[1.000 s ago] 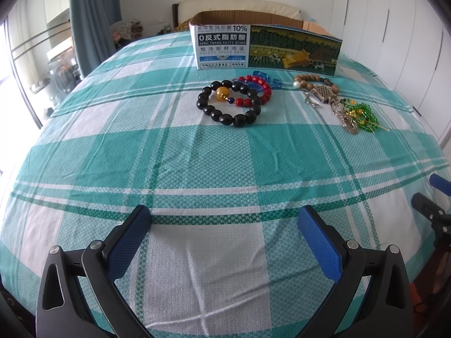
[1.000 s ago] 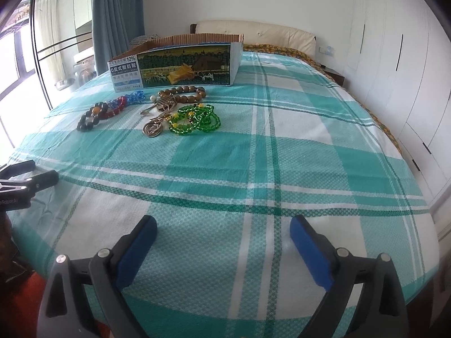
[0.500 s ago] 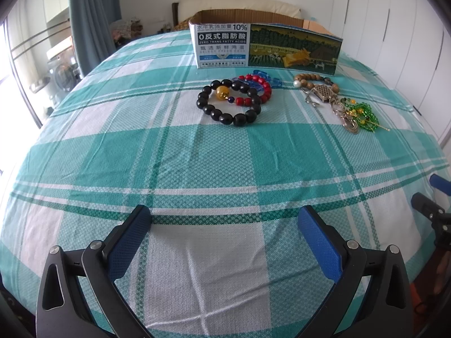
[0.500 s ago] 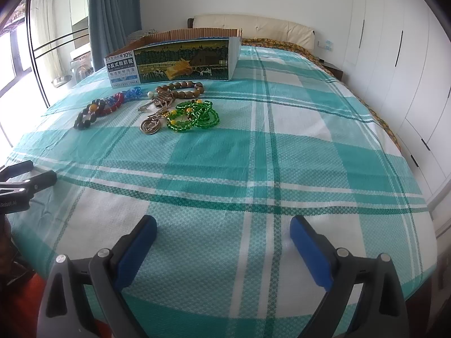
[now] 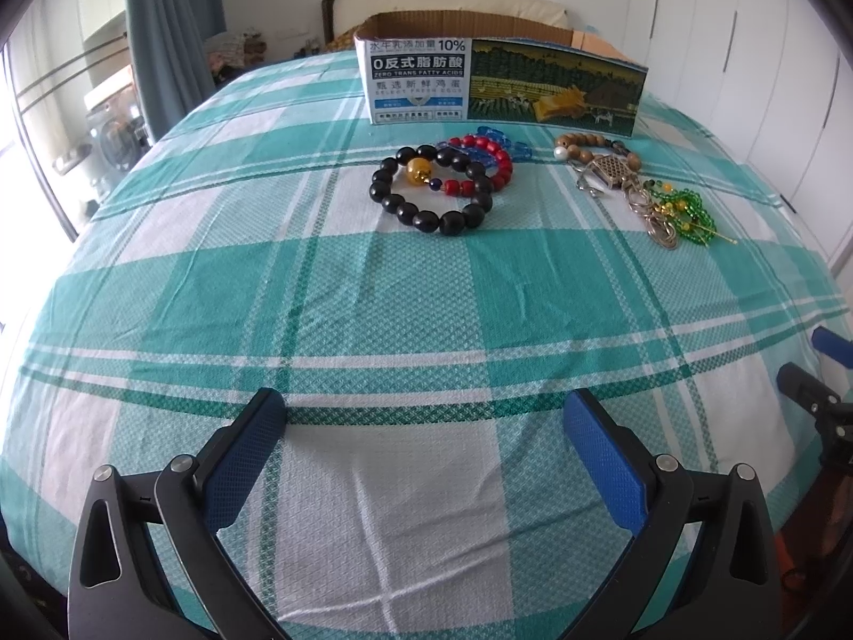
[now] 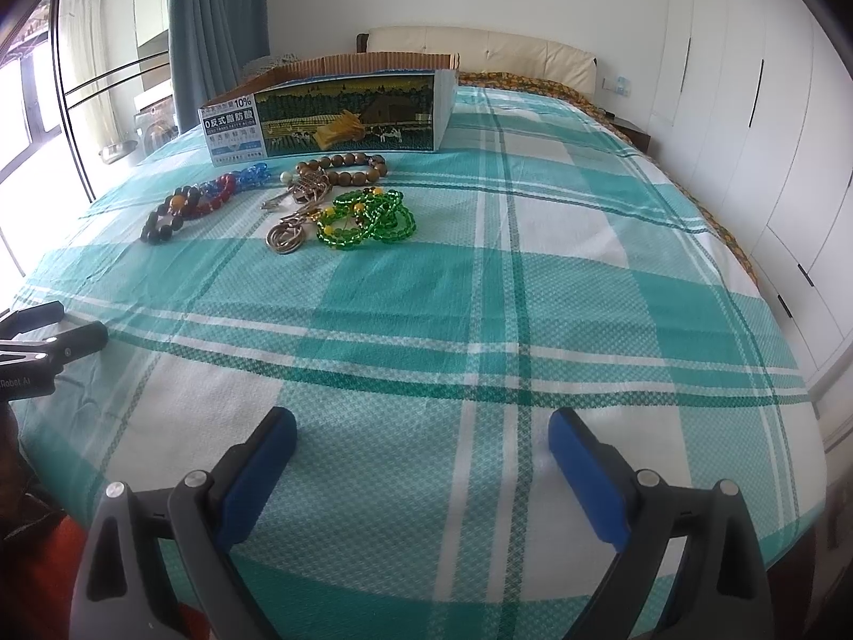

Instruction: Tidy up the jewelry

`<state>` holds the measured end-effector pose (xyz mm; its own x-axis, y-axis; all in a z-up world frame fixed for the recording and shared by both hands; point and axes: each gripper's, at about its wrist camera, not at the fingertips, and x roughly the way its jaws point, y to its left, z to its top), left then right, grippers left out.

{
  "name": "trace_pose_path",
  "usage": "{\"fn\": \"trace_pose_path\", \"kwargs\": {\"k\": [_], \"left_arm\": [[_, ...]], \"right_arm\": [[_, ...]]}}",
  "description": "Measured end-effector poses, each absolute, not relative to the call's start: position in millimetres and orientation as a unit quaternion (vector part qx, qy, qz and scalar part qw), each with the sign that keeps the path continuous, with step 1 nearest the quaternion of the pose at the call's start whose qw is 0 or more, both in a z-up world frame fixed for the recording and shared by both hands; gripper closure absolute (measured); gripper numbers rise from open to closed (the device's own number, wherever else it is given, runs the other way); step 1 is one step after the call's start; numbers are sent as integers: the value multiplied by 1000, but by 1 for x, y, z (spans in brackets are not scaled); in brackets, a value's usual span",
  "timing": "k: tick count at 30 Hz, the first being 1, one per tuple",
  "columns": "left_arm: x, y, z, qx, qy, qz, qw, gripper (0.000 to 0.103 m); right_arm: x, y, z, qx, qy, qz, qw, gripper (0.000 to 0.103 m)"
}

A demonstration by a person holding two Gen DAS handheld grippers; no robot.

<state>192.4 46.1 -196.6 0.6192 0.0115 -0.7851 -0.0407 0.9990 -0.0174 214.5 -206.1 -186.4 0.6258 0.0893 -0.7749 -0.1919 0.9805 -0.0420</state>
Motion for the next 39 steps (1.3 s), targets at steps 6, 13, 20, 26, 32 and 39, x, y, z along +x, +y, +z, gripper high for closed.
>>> {"fn": "trace_pose_path", "kwargs": {"k": [6, 13, 20, 26, 32, 39], "left_arm": [[193, 46, -197, -17, 438, 14, 899, 1], [193, 46, -197, -17, 439, 14, 898, 1], [193, 46, -197, -17, 439, 14, 898, 1], [193, 46, -198, -17, 437, 14, 899, 0], [192, 46, -198, -17, 434, 14, 901, 0], [195, 47, -196, -19, 449, 8, 893, 0]], "right_arm": [[215, -206, -186, -61, 427, 78, 899, 6], [217, -205, -185, -64, 435, 82, 895, 6], [217, -206, -185, -66, 435, 86, 894, 6], [215, -205, -186, -65, 431, 87, 896, 5], [217, -205, -185, -66, 436, 86, 893, 5], [222, -204, -183, -67, 457, 88, 883, 5]]}}
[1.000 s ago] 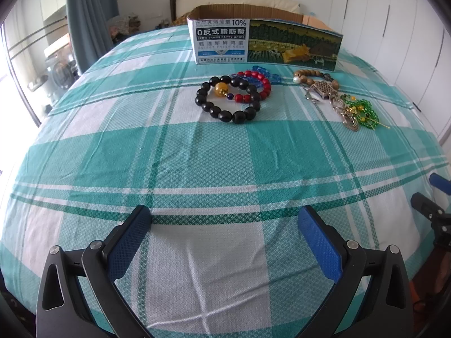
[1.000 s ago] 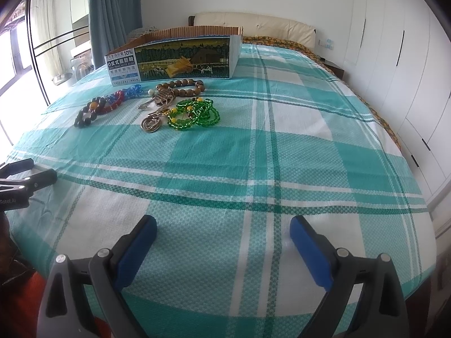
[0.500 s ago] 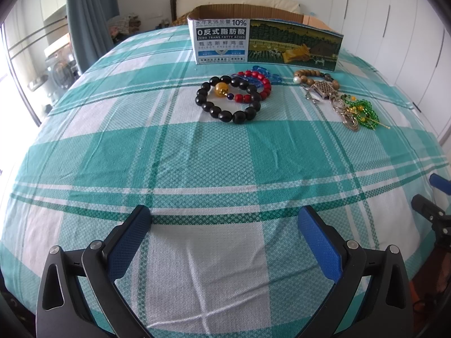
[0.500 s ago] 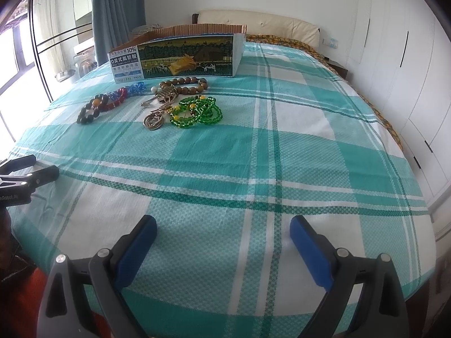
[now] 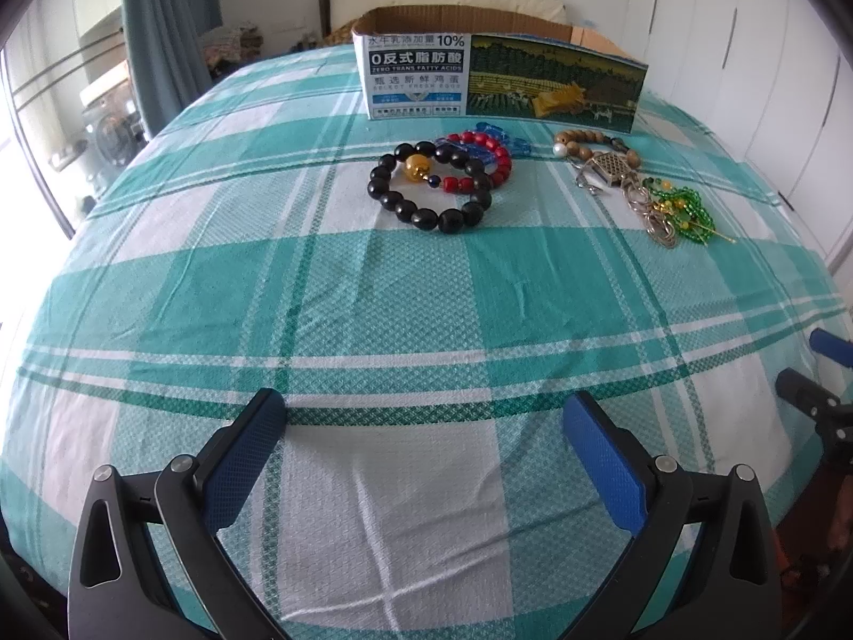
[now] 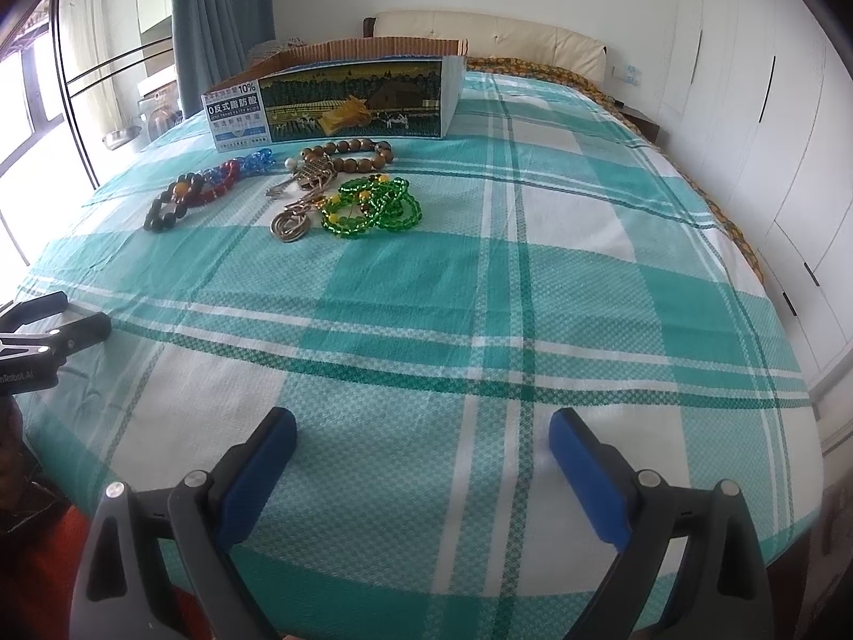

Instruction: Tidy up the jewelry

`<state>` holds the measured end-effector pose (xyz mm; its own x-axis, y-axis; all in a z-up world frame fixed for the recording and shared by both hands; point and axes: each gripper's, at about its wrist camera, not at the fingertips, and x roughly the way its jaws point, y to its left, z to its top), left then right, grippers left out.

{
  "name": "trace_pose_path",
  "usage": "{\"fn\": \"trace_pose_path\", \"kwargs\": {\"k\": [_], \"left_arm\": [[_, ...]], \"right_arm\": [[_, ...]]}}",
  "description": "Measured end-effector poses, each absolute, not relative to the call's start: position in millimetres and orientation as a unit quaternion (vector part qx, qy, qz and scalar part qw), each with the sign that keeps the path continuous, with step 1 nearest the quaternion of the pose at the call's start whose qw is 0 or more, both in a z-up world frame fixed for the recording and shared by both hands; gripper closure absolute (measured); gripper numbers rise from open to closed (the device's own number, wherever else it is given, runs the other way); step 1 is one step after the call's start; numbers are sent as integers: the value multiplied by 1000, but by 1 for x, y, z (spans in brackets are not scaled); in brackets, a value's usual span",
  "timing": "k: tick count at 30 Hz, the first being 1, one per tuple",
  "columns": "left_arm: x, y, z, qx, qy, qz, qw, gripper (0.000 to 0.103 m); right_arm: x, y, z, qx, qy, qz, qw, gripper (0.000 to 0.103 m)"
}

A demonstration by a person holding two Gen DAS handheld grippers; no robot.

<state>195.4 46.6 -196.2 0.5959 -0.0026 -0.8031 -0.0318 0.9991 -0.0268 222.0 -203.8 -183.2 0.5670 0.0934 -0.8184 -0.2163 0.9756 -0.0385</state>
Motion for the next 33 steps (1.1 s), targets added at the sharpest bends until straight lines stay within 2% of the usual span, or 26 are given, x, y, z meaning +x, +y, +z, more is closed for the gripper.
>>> {"fn": "trace_pose_path", "kwargs": {"k": [8, 17, 33], "left_arm": [[203, 71, -182, -90, 453, -7, 887, 1], [248, 102, -160, -103, 438, 24, 893, 1], [322, 104, -192, -29, 487, 72, 870, 0]], "right_arm": [[222, -213, -173, -25, 454, 95, 886, 5], [242, -215, -161, -5, 438, 100, 893, 5], [316, -195, -151, -41, 435, 142, 888, 5]]}}
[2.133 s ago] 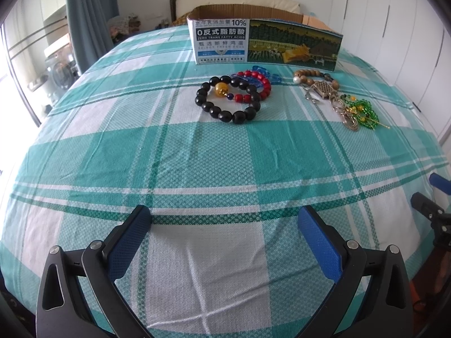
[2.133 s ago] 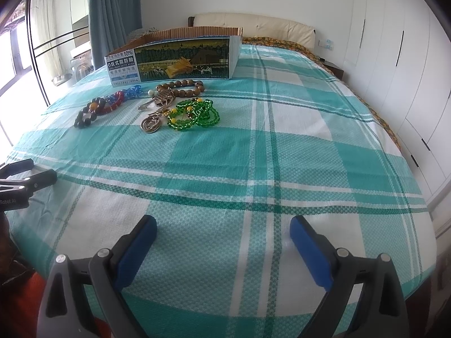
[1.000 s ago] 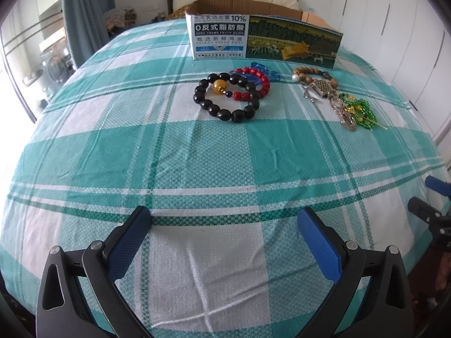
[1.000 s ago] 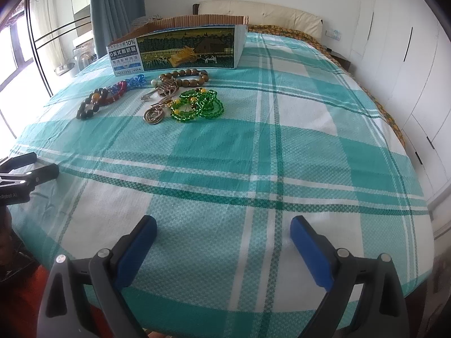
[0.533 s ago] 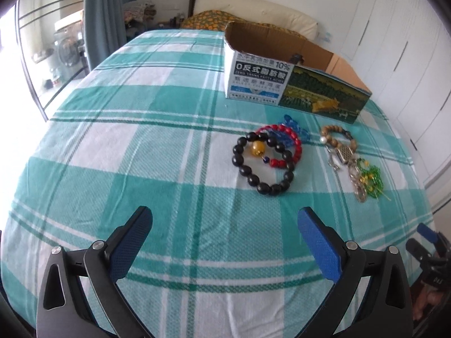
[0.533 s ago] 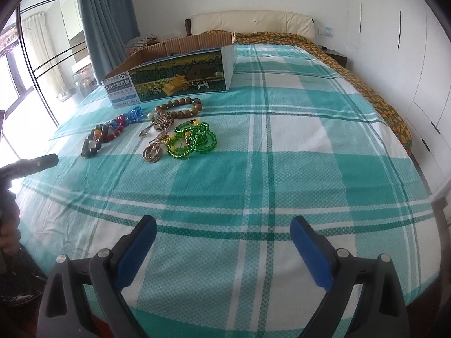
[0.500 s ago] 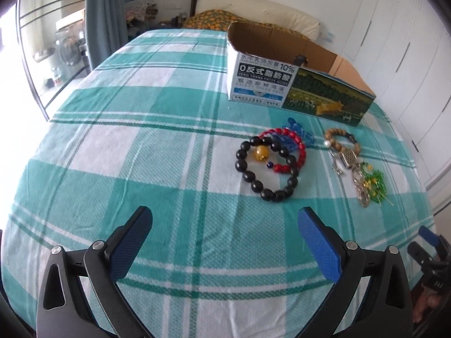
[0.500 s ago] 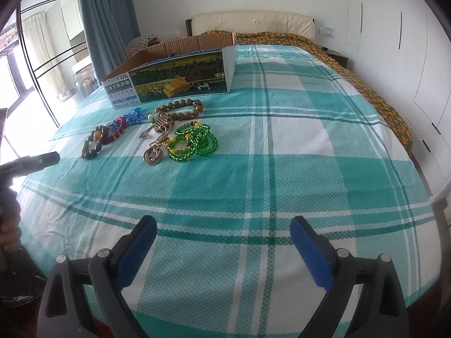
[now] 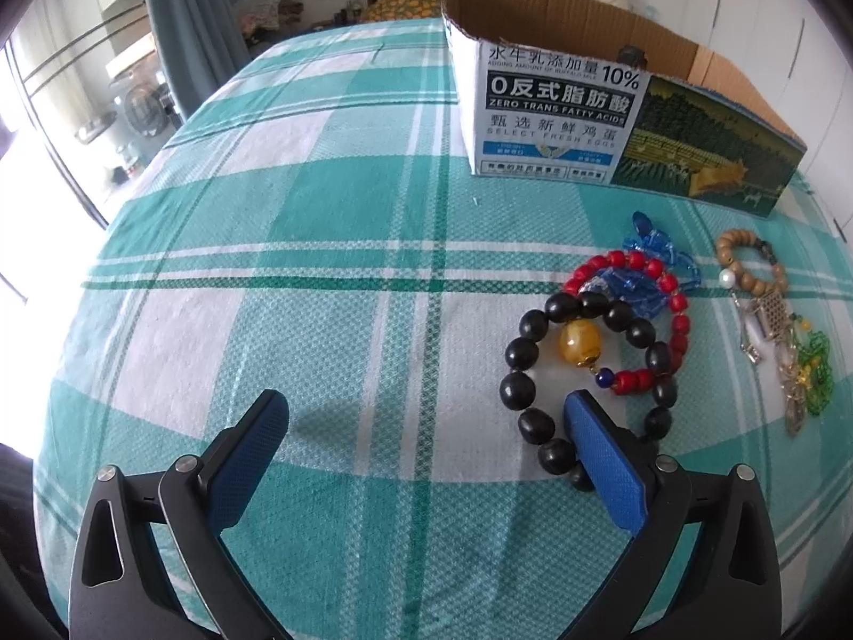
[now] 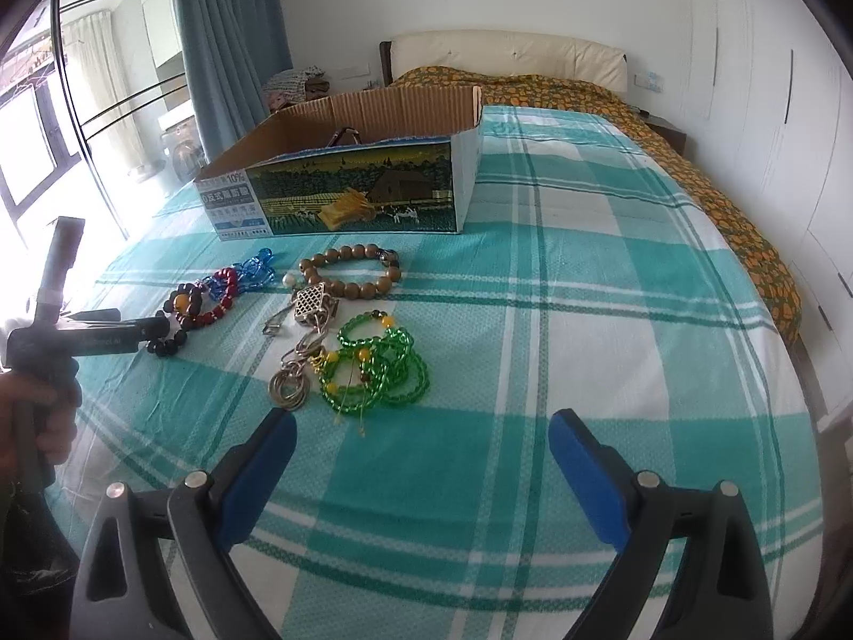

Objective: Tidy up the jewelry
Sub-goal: 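Grasp the black bead bracelet with the left tool while the right tool grasps the green bead necklace, then carry the black bracelet and green necklace into the box and open both tools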

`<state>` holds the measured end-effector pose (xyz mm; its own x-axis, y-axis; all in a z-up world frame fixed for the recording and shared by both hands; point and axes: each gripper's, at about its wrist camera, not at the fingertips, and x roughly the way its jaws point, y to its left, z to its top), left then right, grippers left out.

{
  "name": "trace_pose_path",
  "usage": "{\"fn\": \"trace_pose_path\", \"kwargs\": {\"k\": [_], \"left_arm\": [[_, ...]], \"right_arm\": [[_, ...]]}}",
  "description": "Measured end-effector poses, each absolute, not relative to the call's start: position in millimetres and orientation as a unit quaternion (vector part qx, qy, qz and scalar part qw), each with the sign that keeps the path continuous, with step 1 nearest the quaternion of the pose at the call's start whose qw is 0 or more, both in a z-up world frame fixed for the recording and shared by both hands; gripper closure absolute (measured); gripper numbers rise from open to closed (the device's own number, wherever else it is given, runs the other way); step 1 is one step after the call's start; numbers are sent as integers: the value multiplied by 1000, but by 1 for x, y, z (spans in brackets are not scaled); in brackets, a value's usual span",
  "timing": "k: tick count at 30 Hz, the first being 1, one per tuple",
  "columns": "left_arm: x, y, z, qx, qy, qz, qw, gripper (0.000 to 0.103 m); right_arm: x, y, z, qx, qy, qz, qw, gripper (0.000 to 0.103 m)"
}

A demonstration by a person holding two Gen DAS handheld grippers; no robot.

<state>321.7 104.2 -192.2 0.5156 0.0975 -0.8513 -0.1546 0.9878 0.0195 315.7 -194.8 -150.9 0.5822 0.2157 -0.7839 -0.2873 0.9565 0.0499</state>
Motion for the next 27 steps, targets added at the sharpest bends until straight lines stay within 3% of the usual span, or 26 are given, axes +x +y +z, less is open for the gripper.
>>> {"fn": "trace_pose_path", "kwargs": {"k": [4, 6, 8, 9, 10, 11, 12, 13, 27], "left_arm": [[324, 105, -193, -42, 488, 70, 869, 0], [322, 99, -192, -38, 486, 60, 871, 4], [318, 91, -188, -28, 477, 43, 878, 19], [317, 87, -186, -23, 475, 34, 879, 30], [315, 84, -184, -20, 473, 24, 880, 44], [312, 82, -183, -16, 471, 17, 882, 56], [309, 81, -182, -16, 469, 9, 883, 86], [307, 81, -181, -16, 471, 5, 882, 92], [253, 114, -96, -123, 391, -68, 910, 93]], "right_arm": [[345, -182, -167, -64, 452, 166, 874, 6], [356, -173, -174, -72, 451, 185, 870, 15], [364, -165, -182, -88, 458, 197, 863, 42], [364, -161, -181, -102, 448, 197, 866, 44], [364, -159, -181, -109, 450, 196, 864, 59], [363, -160, -178, -105, 456, 198, 861, 83], [361, -164, -174, -85, 462, 203, 859, 84], [358, -168, -170, -70, 463, 205, 860, 84], [285, -214, -95, 29, 411, 187, 892, 87]]}}
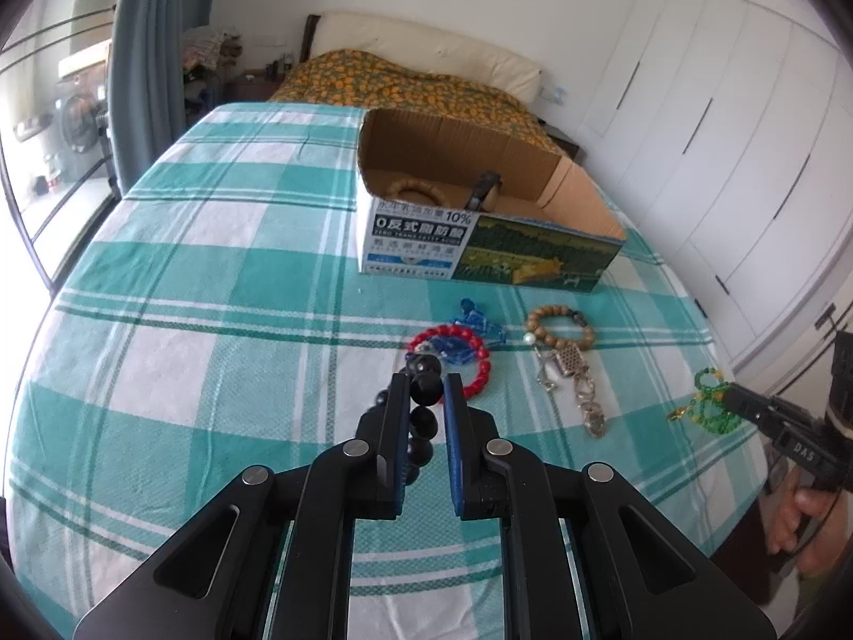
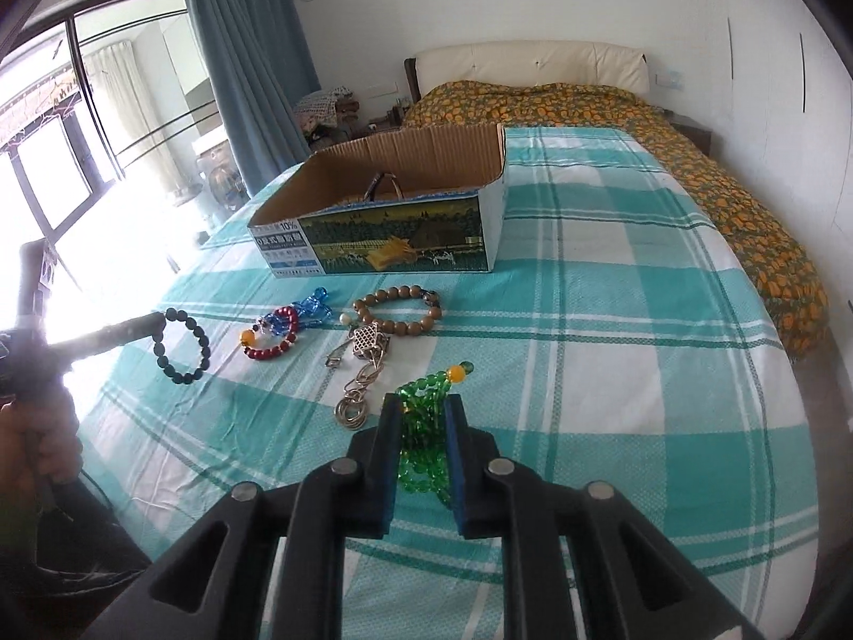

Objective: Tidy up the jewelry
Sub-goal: 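Carry the black bracelet and green necklace into the box and open both tools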

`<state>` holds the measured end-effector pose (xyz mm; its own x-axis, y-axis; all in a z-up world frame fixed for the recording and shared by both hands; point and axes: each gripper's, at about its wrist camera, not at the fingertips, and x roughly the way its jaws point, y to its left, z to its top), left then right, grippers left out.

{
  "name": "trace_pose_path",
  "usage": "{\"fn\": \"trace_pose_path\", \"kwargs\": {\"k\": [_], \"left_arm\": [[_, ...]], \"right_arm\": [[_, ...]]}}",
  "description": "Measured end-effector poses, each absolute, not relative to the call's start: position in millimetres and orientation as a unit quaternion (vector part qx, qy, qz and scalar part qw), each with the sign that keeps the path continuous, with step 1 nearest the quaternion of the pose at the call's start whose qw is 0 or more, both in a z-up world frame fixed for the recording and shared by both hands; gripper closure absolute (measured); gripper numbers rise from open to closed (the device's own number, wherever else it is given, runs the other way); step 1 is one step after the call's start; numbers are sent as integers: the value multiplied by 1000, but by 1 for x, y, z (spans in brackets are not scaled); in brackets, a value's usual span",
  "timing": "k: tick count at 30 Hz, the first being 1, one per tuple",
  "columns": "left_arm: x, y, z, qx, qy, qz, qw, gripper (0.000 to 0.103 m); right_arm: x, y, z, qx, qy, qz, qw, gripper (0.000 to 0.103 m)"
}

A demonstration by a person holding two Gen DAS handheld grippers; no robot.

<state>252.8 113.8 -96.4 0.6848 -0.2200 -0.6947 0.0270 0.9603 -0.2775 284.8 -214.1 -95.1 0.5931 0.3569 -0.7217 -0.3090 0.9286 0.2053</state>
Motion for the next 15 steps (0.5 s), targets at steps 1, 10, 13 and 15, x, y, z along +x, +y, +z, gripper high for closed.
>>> {"fn": "trace_pose_path", "kwargs": {"k": [1, 10, 13, 15], "left_arm": [[251, 113, -93, -125, 386, -70, 911, 92], [234, 109, -73, -126, 365, -70, 920, 92], [232, 108, -71, -124, 365, -72, 920, 92], [233, 106, -71, -121, 365, -73, 920, 92]], "right_arm": [[283, -214, -93, 31, 408, 188, 893, 87], [268, -209, -77, 26, 394, 193, 898, 87], [263, -205, -75, 22, 391, 195, 899, 87], [260, -202, -75, 20, 388, 196, 900, 87]]}}
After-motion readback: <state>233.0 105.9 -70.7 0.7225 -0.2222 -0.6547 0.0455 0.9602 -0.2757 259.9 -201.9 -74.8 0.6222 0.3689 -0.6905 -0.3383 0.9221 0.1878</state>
